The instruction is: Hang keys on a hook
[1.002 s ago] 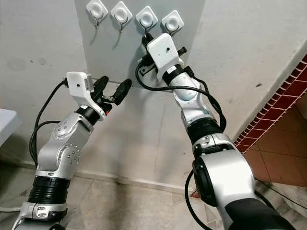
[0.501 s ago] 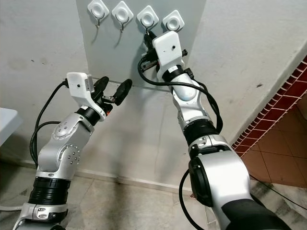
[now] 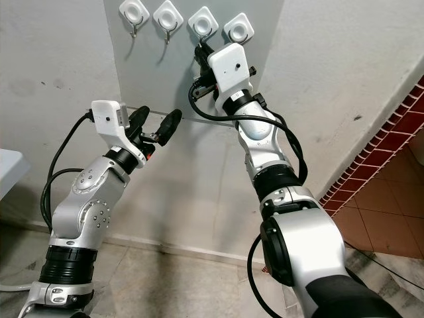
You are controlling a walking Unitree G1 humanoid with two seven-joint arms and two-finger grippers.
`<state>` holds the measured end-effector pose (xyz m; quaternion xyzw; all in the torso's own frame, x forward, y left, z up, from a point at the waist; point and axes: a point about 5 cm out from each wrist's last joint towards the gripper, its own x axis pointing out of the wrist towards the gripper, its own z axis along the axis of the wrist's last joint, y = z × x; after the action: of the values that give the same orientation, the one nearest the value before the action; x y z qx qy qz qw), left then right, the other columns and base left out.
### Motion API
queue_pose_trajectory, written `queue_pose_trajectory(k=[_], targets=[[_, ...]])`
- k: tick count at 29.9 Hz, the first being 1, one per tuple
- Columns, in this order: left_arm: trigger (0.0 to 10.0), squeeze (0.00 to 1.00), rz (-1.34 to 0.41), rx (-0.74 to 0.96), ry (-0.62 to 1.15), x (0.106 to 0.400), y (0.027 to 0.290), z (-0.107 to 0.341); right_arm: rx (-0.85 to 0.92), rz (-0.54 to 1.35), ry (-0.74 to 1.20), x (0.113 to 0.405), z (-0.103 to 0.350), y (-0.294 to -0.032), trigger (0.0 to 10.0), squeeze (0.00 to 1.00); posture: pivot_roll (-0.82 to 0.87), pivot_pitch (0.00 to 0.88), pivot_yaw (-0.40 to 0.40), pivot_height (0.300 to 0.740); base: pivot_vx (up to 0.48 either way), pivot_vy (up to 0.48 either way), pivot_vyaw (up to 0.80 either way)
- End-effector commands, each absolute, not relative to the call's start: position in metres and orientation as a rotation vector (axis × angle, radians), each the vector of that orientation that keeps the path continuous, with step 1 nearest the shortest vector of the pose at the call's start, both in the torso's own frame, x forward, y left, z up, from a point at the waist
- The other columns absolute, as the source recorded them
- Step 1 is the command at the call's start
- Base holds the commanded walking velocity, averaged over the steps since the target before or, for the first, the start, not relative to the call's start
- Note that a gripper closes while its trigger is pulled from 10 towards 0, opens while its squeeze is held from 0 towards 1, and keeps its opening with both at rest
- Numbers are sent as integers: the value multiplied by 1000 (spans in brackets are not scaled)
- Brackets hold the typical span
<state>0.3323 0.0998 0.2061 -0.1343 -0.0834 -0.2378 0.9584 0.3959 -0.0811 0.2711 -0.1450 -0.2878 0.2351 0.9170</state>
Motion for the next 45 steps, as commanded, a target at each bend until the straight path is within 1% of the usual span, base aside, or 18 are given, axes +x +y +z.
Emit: queue_pose_trajectory(k=[1,5,6,15,19,31,45], targets=[[10000,0,-492,-272,-175,331,98,209,-362,493,-608,396,277,-79,10000,0,29,42,-102,740,0,0,0],[10000,0,-491,-277,-174,331,98,209,-399,468,-556,400,273,-81,10000,0,29,42,-103,740,0,0,0],[10000,0,-491,-278,-175,331,98,209,-382,460,-556,400,273,-82,10000,0,29,42,-103,740,0,0,0],[10000,0,-490,-283,-174,331,98,209,-419,396,-576,402,278,-84,10000,0,29,44,-104,740,0,0,0],[10000,0,-489,-285,-173,331,98,209,-378,345,-604,402,285,-86,10000,0,29,43,-104,740,0,0,0],[10000,0,-491,-288,-175,330,96,209,-376,412,-641,398,286,-80,10000,0,28,41,-106,740,0,0,0],[10000,0,-493,-289,-176,330,96,209,-340,413,-576,401,278,-84,10000,0,30,36,-106,740,0,0,0]])
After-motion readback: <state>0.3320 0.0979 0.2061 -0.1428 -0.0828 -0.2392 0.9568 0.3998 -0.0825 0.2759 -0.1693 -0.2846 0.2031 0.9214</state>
